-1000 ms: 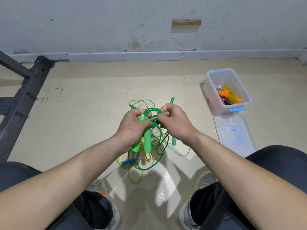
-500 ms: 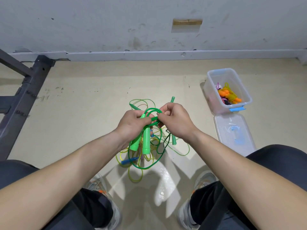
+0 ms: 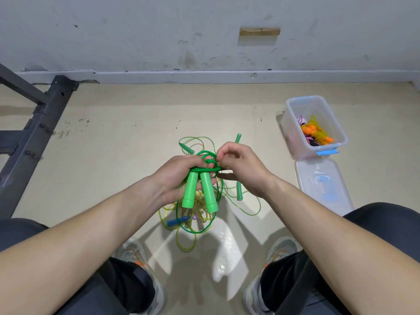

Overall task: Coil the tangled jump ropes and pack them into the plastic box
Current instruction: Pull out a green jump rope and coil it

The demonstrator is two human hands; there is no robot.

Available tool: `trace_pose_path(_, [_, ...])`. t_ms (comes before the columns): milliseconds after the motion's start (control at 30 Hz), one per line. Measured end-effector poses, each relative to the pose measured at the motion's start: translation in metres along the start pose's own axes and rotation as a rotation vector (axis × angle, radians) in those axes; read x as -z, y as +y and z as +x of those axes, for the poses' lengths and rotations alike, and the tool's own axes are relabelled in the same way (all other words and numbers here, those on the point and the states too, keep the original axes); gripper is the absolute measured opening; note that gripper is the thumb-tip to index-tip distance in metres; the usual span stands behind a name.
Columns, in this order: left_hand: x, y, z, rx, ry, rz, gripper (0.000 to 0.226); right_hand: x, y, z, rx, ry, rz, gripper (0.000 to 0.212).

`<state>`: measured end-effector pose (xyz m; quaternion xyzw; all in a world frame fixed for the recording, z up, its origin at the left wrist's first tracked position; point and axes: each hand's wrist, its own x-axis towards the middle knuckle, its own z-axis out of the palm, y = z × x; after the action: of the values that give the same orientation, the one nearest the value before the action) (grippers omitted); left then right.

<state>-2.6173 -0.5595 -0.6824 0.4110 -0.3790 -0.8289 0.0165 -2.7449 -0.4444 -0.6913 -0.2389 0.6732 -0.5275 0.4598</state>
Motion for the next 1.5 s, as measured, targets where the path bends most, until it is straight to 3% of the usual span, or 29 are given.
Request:
trace_pose_path(167, [0.006,0.006,0.006,-0.030,-0.044,-0.052,0.018,-0.017,0.012,-0.007,0.224,0.184,-0.281,0.028])
trace_pose_path(233, [0.009,0.008,0.006,-0.056,-0.054,-0.010,0.017,-0.020,0.009,-0.011,0.244,0.144,-0.337,0.029])
trace_pose_path(333, [0.011,0.009,0.007,-0.068,-0.098,0.128,0.015,-0.011,0.005,-0.005,0.272,0.150,-0.368,0.012])
trace_pose_path(400, [0.012,0.005,0.010,-0.090,-0.093,0.222,0.013,-0.004,0.005,0.001,0.335,0.120,-0.531,0.004])
trace_pose_path(500, [0.016,-0.003,0.014,-0.227,-0.060,0.529,0.009,0.001,0.005,0.005,0.294,-0.012,-0.705,0.009])
trace_pose_path(567, [0.021,-0.007,0.017,-0.302,-0.049,0.732,0.015,0.002,0.001,0.004,0.214,-0.067,-0.672,0.014])
trace_pose_path(667, [0.026,-0.012,0.023,-0.469,0.017,0.954,0.008,0.003,-0.005,0.005,-0.020,-0.127,-0.295,0.026])
trace_pose_path(733, [0.029,-0.014,0.027,-0.583,0.090,1.092,0.002,0.003,-0.006,0.007,-0.067,-0.123,-0.212,0.028])
trace_pose_path(900, [0.037,-0.007,0.031,-0.476,0.063,0.903,0.004,0.009,0.000,0.013,-0.015,-0.088,-0.165,0.048])
trace_pose_path(1000, [0.040,-0.001,0.033,-0.416,0.068,0.702,0.009,0.009,0.006,0.015,0.099,0.021,-0.151,0.042])
trace_pose_path(1167, [0.038,0.003,0.034,-0.312,0.086,0.473,0.021,0.003,0.005,0.013,0.053,-0.002,0.245,0.028])
trace_pose_path(1333, [0.045,0.009,0.037,-0.321,0.132,0.388,0.013,0.005,-0.007,0.007,-0.156,-0.200,0.571,0.030])
trace_pose_path(1500, [0.052,0.014,0.042,-0.394,0.273,0.343,0.019,0.005,-0.004,0.000,-0.144,-0.309,0.600,0.029])
